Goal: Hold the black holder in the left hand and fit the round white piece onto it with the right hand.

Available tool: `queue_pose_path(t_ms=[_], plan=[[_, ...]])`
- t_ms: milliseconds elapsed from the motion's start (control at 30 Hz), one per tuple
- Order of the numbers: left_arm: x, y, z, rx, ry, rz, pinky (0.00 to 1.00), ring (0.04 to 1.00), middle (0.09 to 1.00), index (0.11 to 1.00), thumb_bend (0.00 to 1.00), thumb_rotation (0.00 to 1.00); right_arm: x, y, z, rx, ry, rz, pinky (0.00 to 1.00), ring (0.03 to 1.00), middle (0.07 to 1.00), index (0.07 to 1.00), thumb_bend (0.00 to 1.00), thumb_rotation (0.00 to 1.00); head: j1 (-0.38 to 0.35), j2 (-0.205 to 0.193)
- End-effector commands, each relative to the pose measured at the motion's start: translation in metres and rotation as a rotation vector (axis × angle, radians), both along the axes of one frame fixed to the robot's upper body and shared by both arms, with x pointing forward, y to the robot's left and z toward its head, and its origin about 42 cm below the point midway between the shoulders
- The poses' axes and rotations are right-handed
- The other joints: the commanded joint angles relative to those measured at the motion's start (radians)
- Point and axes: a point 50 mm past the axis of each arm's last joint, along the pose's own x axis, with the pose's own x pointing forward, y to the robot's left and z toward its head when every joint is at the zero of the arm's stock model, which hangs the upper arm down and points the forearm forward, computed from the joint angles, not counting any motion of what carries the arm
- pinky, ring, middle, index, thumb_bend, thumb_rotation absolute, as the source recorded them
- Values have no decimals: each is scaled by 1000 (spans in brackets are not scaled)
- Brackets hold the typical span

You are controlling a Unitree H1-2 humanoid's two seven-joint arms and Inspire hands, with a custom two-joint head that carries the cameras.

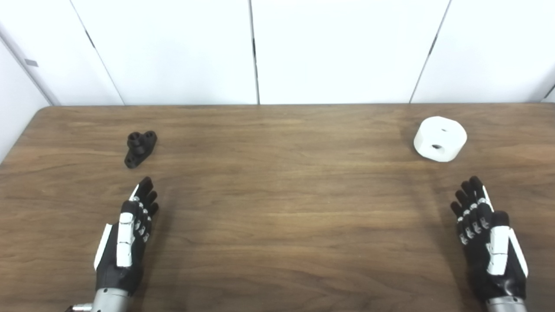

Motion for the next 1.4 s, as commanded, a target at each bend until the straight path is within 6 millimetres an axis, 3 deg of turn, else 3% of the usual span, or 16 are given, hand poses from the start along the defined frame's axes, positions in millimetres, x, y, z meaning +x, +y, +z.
queue_pose_path(t_ms=[0, 267, 700, 1000, 1367], plan=[[-38, -4, -6, 10, 56, 15, 1000, 1000, 1000, 977, 532, 1000, -6, -9, -11, -16, 30, -7, 1000, 1000, 1000, 1000, 628, 1000, 4, 2], [-39, -5, -6, 12, 53, 16, 1000, 1000, 1000, 972, 527, 1000, -6, -10, -11, -22, 27, -2, 1000, 1000, 1000, 1000, 618, 1000, 17, -3], [-41, -21, -15, 7, 69, 29, 1000, 1000, 998, 954, 535, 1000, -6, -22, -20, -37, 35, 0, 1000, 1000, 1000, 1000, 619, 1000, 167, -96], [-44, -37, -18, -11, 81, 49, 989, 1000, 984, 935, 522, 980, -8, -30, -26, -72, 42, 25, 1000, 1000, 1000, 1000, 644, 1000, 224, -155], [-45, -39, -21, -8, 89, 43, 994, 1000, 988, 934, 542, 956, -9, -30, -25, -54, 41, 9, 1000, 1000, 1000, 1000, 658, 1000, 209, -168]])
